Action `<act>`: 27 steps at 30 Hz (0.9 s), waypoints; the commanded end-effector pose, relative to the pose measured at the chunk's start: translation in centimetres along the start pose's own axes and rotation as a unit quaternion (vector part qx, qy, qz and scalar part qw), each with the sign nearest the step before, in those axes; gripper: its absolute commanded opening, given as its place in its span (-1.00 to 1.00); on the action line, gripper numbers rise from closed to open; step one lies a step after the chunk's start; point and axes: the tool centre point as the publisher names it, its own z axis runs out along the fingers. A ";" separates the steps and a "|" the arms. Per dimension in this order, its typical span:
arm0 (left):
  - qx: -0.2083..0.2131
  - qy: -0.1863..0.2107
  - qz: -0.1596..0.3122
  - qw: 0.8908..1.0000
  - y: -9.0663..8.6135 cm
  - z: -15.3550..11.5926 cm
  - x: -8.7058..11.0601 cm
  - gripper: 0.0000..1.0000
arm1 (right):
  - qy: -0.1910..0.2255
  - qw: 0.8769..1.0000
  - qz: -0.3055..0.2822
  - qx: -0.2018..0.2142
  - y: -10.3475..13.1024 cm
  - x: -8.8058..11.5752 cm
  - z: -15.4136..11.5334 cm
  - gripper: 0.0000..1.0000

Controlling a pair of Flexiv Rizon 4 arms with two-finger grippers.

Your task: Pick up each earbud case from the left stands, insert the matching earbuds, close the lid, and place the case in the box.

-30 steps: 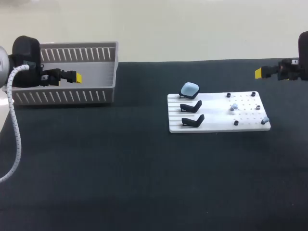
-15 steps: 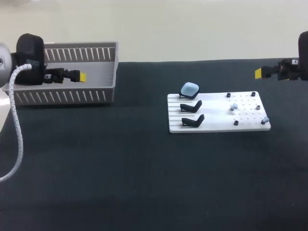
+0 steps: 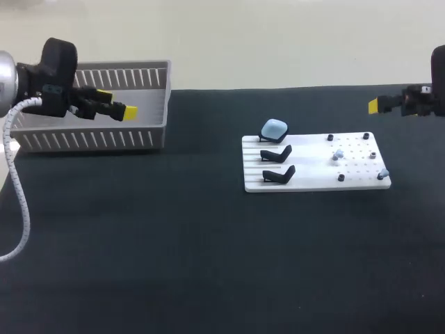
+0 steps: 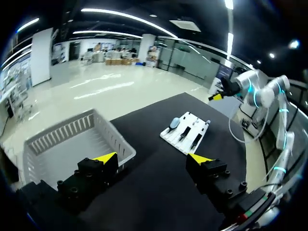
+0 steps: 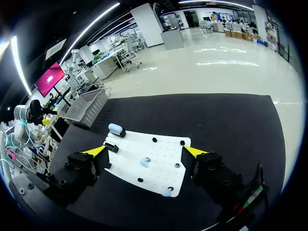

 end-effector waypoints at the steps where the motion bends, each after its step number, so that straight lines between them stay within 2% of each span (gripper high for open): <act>1: 0.103 -0.041 0.039 0.993 0.7 1.8 -0.6 1.00 | 0.000 1.000 0.000 0.001 0.0 0.0 0.0 1.00; 10: 0.139 -0.016 0.118 0.983 0.8 5.8 -2.4 1.00 | 0.000 1.000 0.000 0.001 0.0 0.0 0.0 1.00; 17: 0.158 0.006 0.186 0.970 0.0 8.8 -3.1 1.00 | 0.000 1.000 0.000 0.001 0.0 0.0 0.0 1.00; 20: 0.161 0.012 0.193 0.968 -0.2 9.9 -3.3 1.00 | 0.000 1.000 0.000 0.001 0.0 0.0 0.0 1.00; 23: 0.175 0.021 0.170 0.970 -0.2 10.6 -3.4 1.00 | 0.000 1.000 0.000 0.001 0.0 0.0 0.0 1.00; 27: 0.175 0.021 0.170 0.970 -0.2 10.6 -3.4 1.00 | 0.000 1.000 0.000 0.001 0.0 0.0 0.0 1.00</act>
